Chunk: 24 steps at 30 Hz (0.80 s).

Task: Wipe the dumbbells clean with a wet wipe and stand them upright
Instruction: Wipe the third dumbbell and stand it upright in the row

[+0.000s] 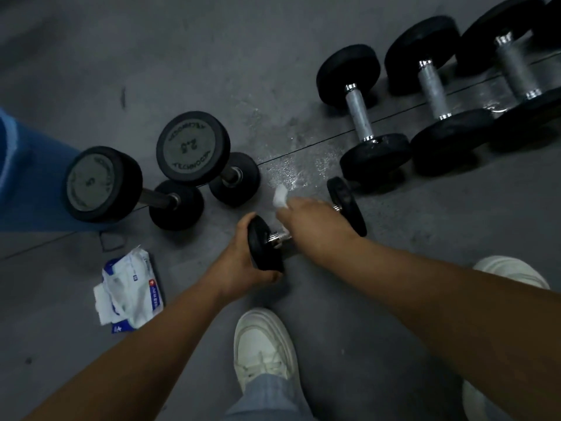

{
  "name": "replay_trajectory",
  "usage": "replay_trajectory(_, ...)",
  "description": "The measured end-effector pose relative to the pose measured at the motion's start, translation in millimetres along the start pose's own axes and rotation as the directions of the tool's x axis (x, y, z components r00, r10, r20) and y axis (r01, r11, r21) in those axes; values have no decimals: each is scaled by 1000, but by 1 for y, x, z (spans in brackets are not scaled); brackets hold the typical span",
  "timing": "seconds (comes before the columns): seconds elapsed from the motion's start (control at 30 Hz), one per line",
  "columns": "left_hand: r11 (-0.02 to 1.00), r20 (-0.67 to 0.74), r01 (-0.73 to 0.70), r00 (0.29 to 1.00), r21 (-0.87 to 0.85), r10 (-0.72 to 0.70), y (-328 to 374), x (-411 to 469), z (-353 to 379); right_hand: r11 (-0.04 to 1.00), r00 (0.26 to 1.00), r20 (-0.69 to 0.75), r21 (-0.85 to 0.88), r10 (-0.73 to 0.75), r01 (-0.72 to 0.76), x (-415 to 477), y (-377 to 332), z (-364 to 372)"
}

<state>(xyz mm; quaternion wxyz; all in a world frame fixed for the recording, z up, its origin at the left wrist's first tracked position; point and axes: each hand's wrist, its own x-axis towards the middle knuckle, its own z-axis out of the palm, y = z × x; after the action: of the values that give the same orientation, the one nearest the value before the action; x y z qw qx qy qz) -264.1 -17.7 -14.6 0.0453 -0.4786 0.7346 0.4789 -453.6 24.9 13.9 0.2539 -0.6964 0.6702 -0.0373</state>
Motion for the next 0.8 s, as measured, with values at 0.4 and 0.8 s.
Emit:
replay_trajectory(0.4, 999, -21, -2, 1000, -34, 1, -6, -2, 7, 985, 983, 137, -141, 120, -101, -9, 3, 21)
replay_trajectory(0.8, 998, -46, 12, 999, -63, -15, -9, -1, 11, 943, 958, -10, 183, 285, -279, -22, -5, 10)
